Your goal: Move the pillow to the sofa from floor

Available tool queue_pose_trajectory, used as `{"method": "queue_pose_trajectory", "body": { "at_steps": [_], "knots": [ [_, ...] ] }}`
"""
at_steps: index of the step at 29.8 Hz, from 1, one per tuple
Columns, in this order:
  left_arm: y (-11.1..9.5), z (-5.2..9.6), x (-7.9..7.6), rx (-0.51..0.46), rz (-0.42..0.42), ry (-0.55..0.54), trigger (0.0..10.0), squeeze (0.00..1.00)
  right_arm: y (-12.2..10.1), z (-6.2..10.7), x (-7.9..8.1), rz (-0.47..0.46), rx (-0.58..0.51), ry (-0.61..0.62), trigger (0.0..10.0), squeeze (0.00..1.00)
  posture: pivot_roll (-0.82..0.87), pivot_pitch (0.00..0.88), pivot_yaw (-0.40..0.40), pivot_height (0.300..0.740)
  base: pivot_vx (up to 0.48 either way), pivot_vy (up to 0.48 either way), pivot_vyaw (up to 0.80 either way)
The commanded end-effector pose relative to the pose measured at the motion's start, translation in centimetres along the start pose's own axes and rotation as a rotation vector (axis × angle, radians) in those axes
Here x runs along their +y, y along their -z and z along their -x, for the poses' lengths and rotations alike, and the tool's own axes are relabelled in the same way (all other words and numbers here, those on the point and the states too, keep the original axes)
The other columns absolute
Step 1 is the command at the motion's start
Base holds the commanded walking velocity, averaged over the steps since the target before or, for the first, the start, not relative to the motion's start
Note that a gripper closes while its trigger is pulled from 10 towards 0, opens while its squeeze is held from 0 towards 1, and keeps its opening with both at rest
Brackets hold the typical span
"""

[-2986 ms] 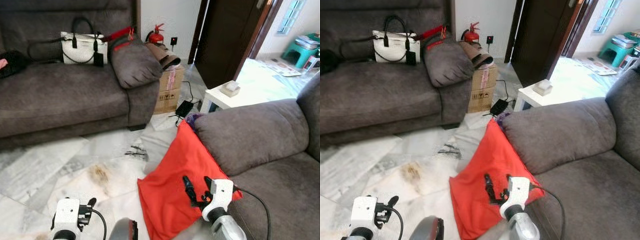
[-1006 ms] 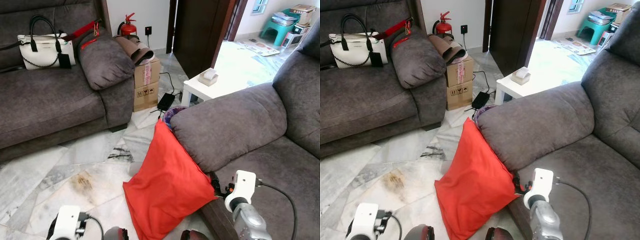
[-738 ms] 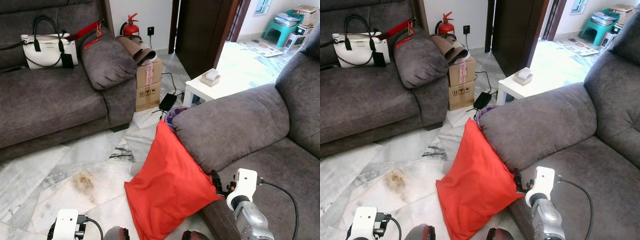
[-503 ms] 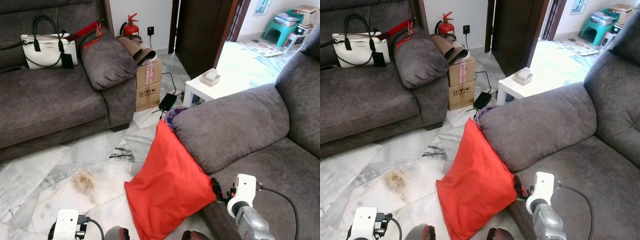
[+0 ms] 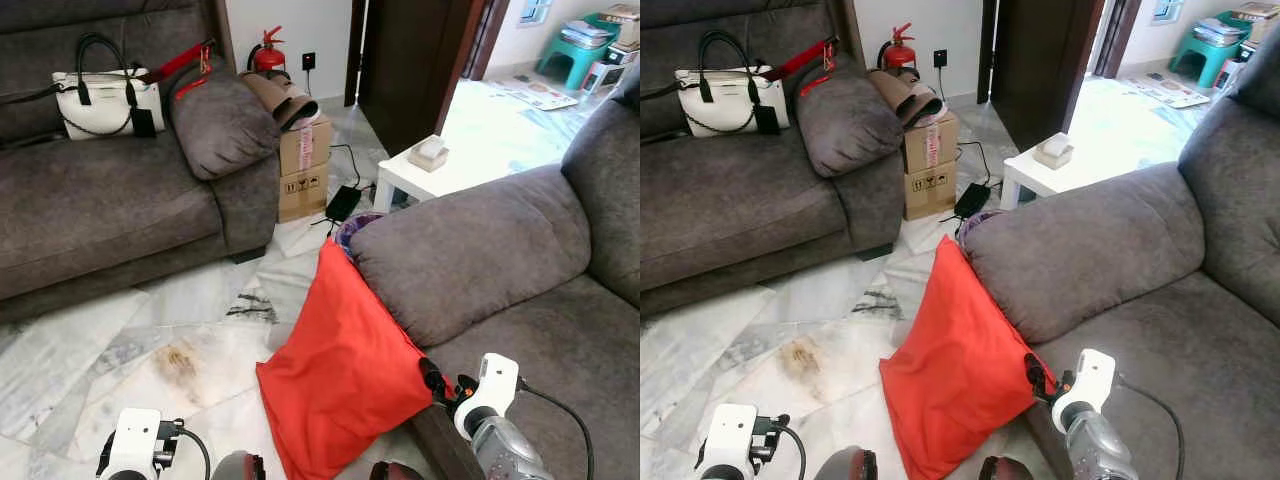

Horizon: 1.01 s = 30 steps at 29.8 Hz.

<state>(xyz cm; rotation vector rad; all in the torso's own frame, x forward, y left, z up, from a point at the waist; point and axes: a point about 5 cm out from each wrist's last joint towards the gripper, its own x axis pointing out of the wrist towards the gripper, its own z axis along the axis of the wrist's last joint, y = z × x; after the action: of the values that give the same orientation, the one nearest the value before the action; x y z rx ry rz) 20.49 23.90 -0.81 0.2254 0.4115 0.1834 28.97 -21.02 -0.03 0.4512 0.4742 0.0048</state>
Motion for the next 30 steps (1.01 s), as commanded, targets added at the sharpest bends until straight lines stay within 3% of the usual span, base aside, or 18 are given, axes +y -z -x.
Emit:
{"method": "queue_pose_trajectory", "body": {
  "at_steps": [1,2,15,30],
  "knots": [
    [0.6,0.4,-0.1,0.025,-0.012,0.019,10.0,0.0,0.3,0.0,0.0,0.004,0.017,-0.001,10.0,0.8,0.17,0.143,0.011,0.618,0.0,0.0,0.0],
    [0.6,0.5,-0.2,0.023,-0.014,0.022,10.0,0.0,0.4,0.0,0.1,0.024,0.023,-0.007,10.0,0.0,0.17,0.143,0.011,0.618,0.0,0.0,0.0],
    [0.0,1.0,0.6,0.003,-0.032,0.032,10.0,0.0,1.3,-0.5,1.8,0.039,0.041,-0.021,10.0,0.0,0.21,0.163,0.035,0.618,0.0,0.0,0.0],
    [-0.5,1.2,1.1,-0.002,-0.065,0.049,10.0,0.0,2.2,-1.3,4.7,-0.068,0.028,-0.049,10.0,0.0,0.24,0.165,0.067,0.618,0.0,0.0,0.0]
  ]
}}
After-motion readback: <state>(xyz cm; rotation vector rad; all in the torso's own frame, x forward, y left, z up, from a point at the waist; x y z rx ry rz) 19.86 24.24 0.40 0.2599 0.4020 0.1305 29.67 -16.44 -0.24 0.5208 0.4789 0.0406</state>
